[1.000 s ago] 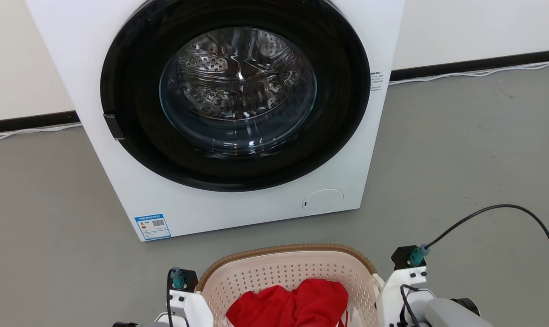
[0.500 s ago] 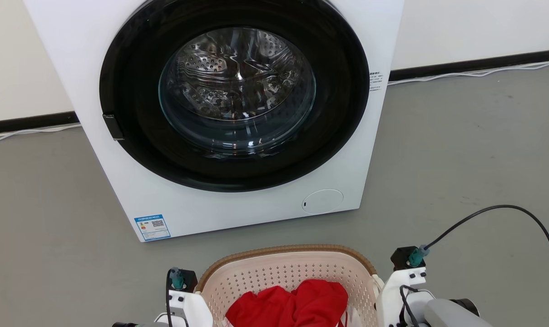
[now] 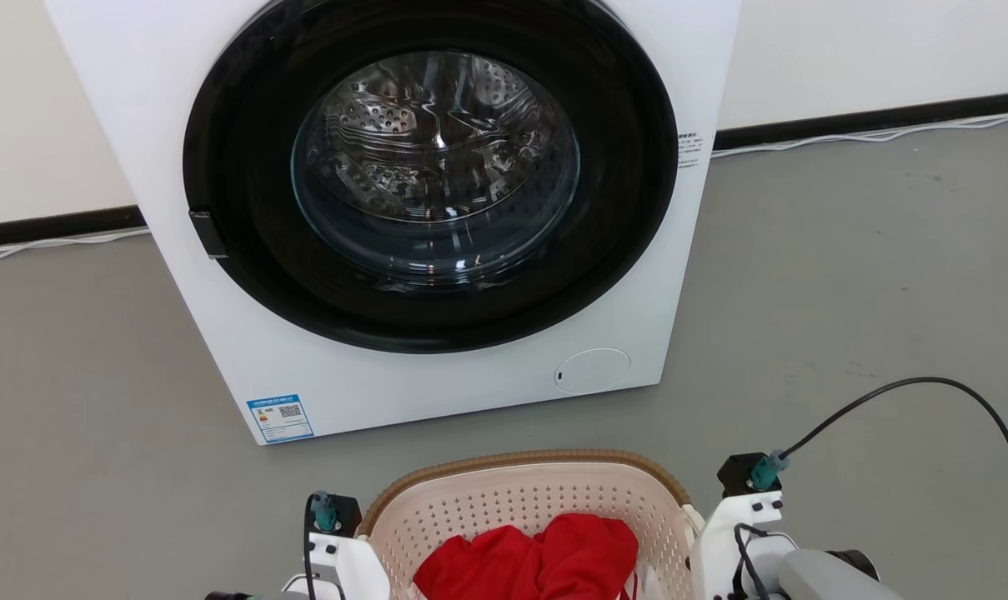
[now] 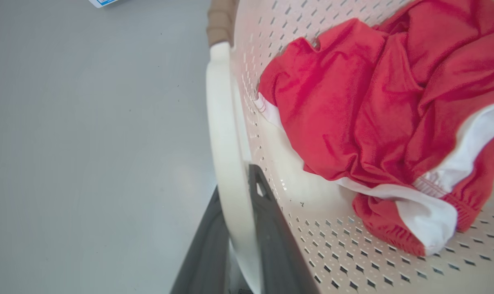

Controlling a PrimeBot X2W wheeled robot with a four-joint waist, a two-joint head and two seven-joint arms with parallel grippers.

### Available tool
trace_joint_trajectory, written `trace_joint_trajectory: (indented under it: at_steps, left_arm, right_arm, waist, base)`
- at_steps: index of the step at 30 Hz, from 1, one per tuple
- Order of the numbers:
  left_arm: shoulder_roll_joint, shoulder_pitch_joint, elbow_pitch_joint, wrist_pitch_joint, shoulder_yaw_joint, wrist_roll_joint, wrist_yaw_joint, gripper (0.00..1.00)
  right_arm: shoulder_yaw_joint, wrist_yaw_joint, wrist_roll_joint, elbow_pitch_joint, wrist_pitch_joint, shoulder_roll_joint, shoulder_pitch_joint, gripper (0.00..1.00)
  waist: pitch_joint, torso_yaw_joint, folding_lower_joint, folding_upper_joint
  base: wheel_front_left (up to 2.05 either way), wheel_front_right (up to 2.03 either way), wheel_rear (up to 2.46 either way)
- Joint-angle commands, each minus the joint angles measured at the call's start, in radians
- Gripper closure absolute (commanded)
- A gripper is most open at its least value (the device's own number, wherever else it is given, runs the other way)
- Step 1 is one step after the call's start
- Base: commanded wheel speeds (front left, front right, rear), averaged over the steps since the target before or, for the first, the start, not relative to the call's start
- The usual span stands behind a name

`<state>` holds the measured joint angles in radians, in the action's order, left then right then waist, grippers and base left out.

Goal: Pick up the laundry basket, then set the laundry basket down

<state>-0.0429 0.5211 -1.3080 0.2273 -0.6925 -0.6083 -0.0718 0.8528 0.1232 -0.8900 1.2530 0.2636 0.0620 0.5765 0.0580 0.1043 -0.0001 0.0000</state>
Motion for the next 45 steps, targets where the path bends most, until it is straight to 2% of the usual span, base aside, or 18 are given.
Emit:
trace_joint_trajectory:
  at_steps: [1, 17, 31, 36, 45]
  left_arm:
    - [-0.020, 0.029, 0.017, -0.014, 0.010, 0.004, -0.008, 1.00]
    - [-0.019, 0.032, 0.017, -0.015, 0.002, -0.011, -0.006, 1.00]
    - [-0.021, 0.062, 0.017, -0.030, 0.007, -0.033, 0.001, 1.00]
    - [-0.021, 0.094, 0.020, -0.055, 0.002, -0.029, 0.012, 1.00]
    - [-0.038, 0.223, 0.036, -0.109, 0.001, -0.018, 0.048, 1.00]
  right_arm:
    - [0.019, 0.008, -0.002, -0.016, -0.017, -0.012, 0.038, 1.00]
    - [0.040, 0.008, -0.023, -0.012, -0.025, -0.012, 0.047, 1.00]
    - [0.055, 0.008, -0.037, -0.016, -0.076, -0.012, 0.067, 1.00]
    - [0.058, 0.008, -0.036, -0.023, -0.123, -0.012, 0.085, 1.00]
    - [0.039, 0.008, -0.016, 0.001, -0.238, -0.012, 0.197, 1.00]
  waist:
    - [0.001, -0.002, 0.0001, 0.0000]
    - [0.000, -0.005, 0.0001, 0.0000]
    - [-0.052, -0.016, 0.0001, 0.0000]
    - [-0.114, -0.024, 0.0001, 0.0000]
    - [-0.317, -0.048, 0.0001, 0.0000]
  base:
    - [0.00, 0.00, 0.00]
    - [0.00, 0.00, 0.00]
    - [0.00, 0.00, 0.00]
    - [0.00, 0.00, 0.00]
    - [0.00, 0.00, 0.00]
